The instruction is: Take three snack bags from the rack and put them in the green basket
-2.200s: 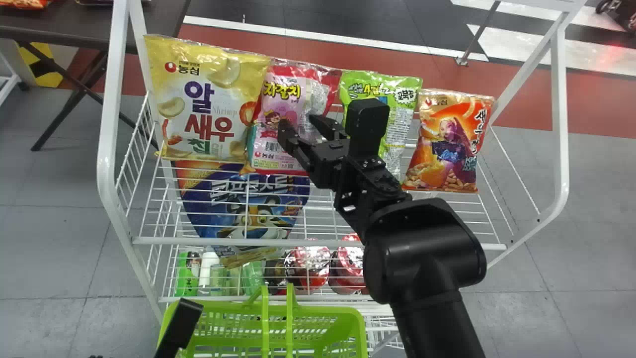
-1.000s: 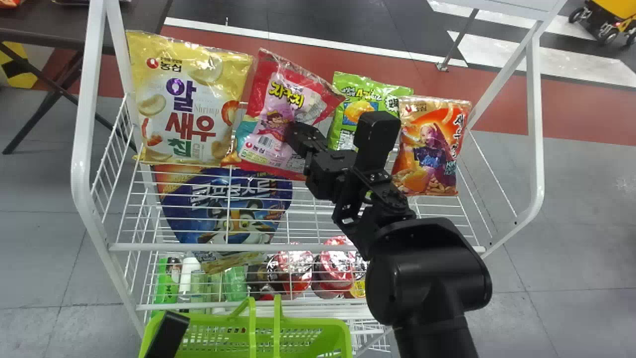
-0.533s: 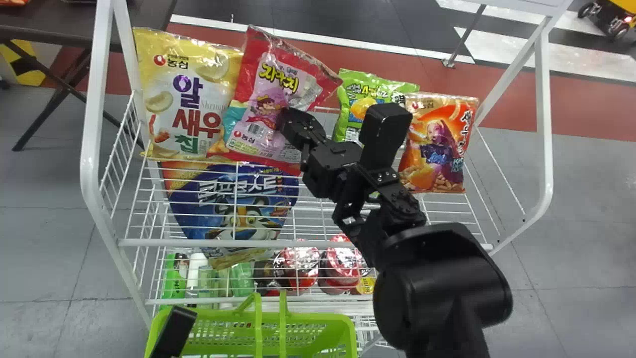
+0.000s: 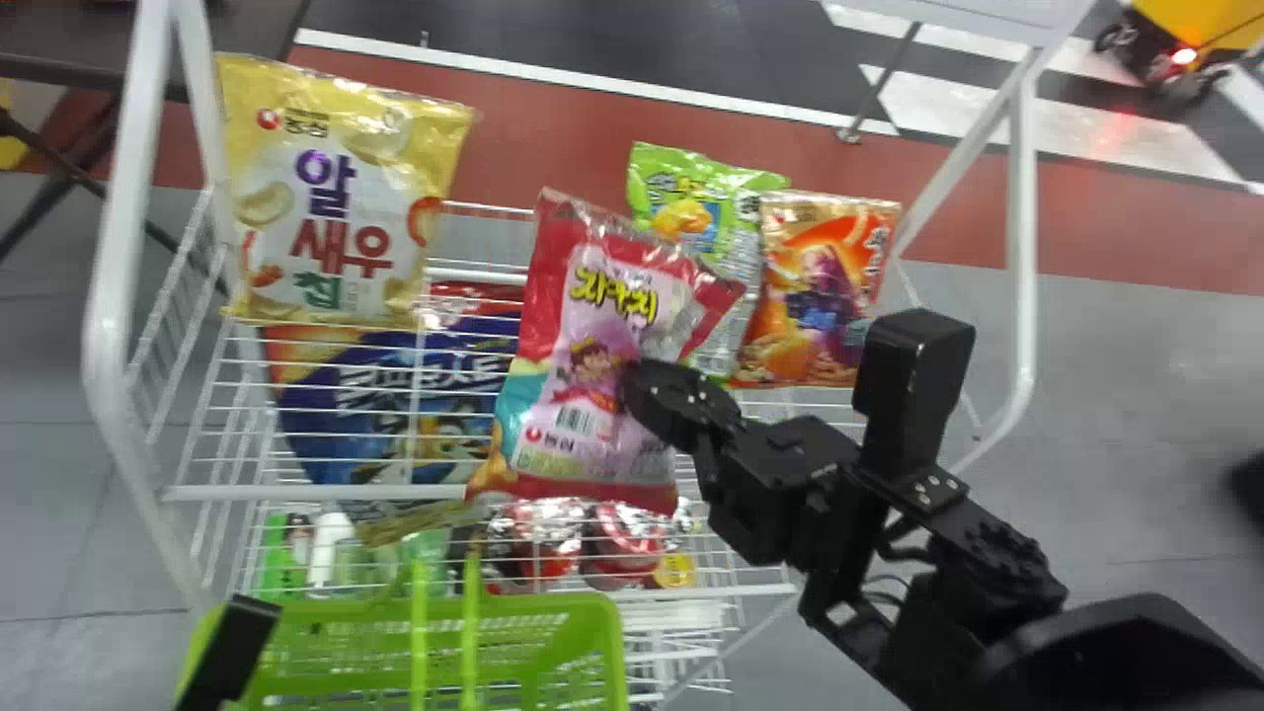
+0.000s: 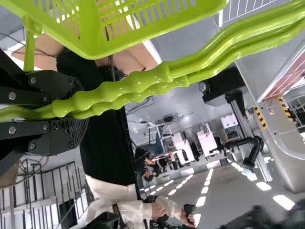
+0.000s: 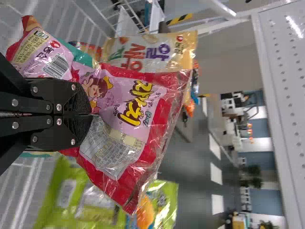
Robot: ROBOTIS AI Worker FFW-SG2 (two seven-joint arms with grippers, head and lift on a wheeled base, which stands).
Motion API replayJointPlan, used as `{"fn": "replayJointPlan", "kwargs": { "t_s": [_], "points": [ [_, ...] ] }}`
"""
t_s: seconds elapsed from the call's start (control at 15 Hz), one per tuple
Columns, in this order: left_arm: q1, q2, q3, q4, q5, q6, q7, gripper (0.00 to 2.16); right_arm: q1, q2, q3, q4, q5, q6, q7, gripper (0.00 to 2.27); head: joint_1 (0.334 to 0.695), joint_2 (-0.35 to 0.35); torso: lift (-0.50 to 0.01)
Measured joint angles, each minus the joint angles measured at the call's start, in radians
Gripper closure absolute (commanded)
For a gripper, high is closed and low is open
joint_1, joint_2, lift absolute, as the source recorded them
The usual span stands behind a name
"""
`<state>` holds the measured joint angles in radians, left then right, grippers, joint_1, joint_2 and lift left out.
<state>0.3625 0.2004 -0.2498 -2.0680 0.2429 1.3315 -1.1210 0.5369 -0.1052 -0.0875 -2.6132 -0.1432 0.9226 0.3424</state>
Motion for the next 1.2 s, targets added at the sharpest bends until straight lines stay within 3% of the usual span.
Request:
{"fn": "replayJointPlan", "kwargs": {
  "t_s": [0.13,0.27,0.47,0.73,1.2],
  "points": [
    [0.009,-0.006,0.013,-0.028,-0.007,0.024,0.001,1.75,0.048,0.001,-0.091,-0.095,-0.015,0.167,0.062,1.98,0.695,-0.350,-0.015],
    [0.019,-0.014,0.022,-0.059,-0.019,0.047,0.003,1.75,0.075,0.026,-0.158,-0.153,-0.010,0.359,0.133,1.98,0.695,-0.350,-0.015],
    [0.027,-0.016,0.020,-0.093,-0.024,0.067,0.004,1.75,0.101,0.041,-0.175,-0.154,0.009,0.514,0.183,1.98,0.695,-0.350,-0.015],
    [0.036,-0.017,0.010,-0.111,-0.024,0.076,0.001,1.75,0.141,0.032,-0.107,-0.060,0.007,0.517,0.197,1.98,0.695,-0.350,-0.015],
    [0.040,-0.019,-0.004,-0.112,-0.024,0.060,0.001,1.75,0.132,0.003,0.111,0.150,0.002,0.465,0.200,1.92,0.695,-0.350,-0.015]
  ]
}}
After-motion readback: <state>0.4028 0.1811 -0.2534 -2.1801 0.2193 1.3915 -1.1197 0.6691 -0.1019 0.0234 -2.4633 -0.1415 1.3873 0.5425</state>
